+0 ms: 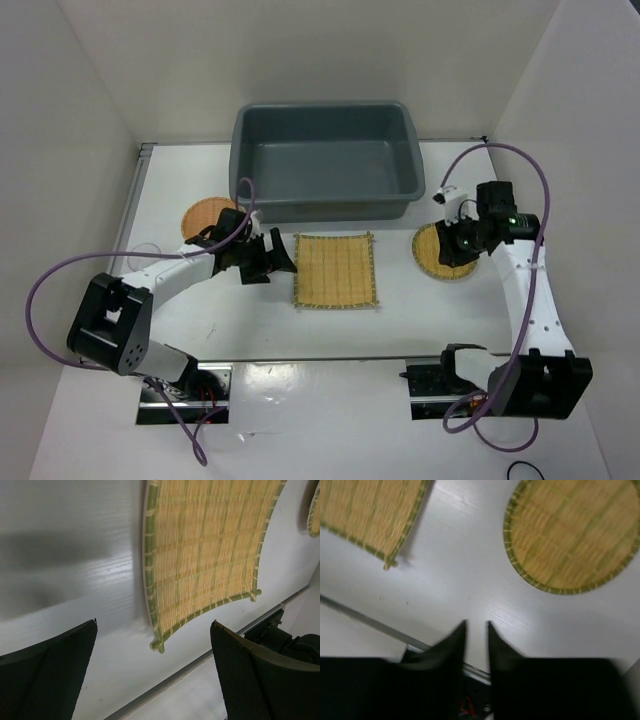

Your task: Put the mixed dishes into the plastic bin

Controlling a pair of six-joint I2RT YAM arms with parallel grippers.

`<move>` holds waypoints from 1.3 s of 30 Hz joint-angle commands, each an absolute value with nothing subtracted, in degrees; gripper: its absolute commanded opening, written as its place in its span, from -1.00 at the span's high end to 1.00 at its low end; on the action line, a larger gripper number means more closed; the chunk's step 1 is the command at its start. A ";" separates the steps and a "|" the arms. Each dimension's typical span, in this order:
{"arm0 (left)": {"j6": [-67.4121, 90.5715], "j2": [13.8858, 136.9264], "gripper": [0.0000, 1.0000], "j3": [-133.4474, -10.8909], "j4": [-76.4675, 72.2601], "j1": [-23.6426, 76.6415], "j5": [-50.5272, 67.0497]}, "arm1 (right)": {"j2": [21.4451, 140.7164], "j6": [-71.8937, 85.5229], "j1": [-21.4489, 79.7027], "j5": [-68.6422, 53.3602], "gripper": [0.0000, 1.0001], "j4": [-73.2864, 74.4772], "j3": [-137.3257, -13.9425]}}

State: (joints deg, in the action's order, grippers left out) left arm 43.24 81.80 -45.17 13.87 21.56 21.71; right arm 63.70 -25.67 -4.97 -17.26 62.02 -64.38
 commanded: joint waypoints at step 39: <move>42.10 100.11 -1.00 -46.49 -1.67 25.66 31.20 | 85.25 -56.16 29.71 -17.75 1.00 21.53 -42.19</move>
